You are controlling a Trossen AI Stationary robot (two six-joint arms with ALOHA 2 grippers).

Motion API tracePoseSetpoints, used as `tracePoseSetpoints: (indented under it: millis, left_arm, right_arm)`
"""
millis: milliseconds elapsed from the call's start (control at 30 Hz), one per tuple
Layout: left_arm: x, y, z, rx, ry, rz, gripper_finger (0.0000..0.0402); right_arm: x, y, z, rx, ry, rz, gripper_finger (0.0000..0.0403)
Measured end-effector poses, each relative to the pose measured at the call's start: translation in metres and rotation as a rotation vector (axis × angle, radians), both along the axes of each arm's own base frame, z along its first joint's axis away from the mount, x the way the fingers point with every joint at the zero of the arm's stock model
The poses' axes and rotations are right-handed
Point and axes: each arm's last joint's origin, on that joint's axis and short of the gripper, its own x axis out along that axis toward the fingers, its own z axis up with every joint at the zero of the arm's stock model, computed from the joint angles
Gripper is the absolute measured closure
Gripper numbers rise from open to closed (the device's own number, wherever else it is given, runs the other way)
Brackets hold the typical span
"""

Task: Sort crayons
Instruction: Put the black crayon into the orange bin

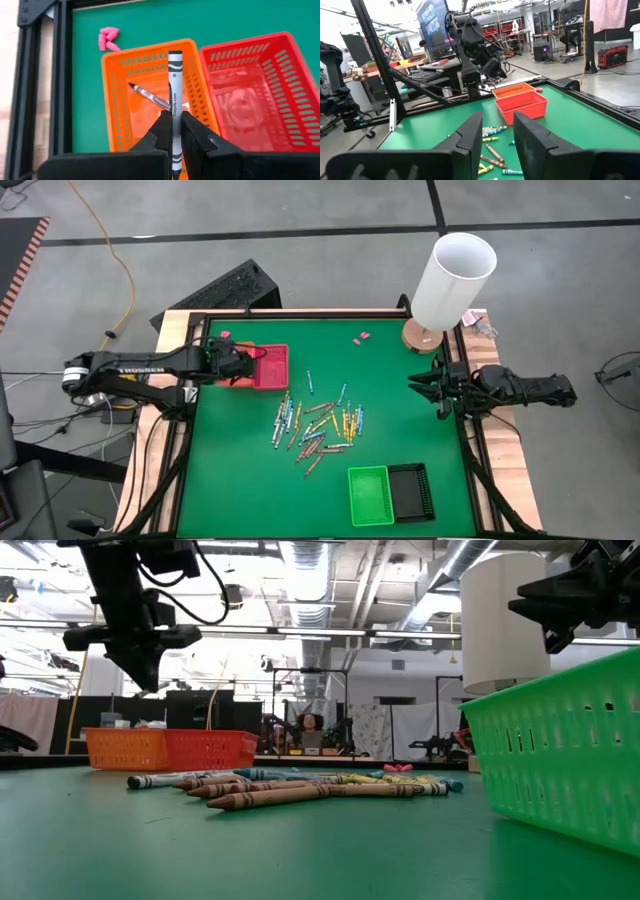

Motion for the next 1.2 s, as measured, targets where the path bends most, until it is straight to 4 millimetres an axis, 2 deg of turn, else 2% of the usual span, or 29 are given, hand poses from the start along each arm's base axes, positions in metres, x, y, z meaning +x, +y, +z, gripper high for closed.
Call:
tracePoseSetpoints:
  millis: [233,433,1200]
  left_arm:
    - [0.003,0.007,-0.018,-0.003,0.072,0.025,0.0395]
    - [0.004,0.006,-0.026,-0.052,0.062,-0.005,0.0395]
    - [0.000,0.026,-0.028,-0.077,0.101,-0.018,0.0395]
  right_arm:
    - [0.000,0.000,0.000,0.000,0.000,0.000,0.0280]
    - [0.000,0.000,0.000,0.000,0.001,0.000,0.0280]
    - [0.000,0.000,0.000,0.000,0.001,-0.006,0.0280]
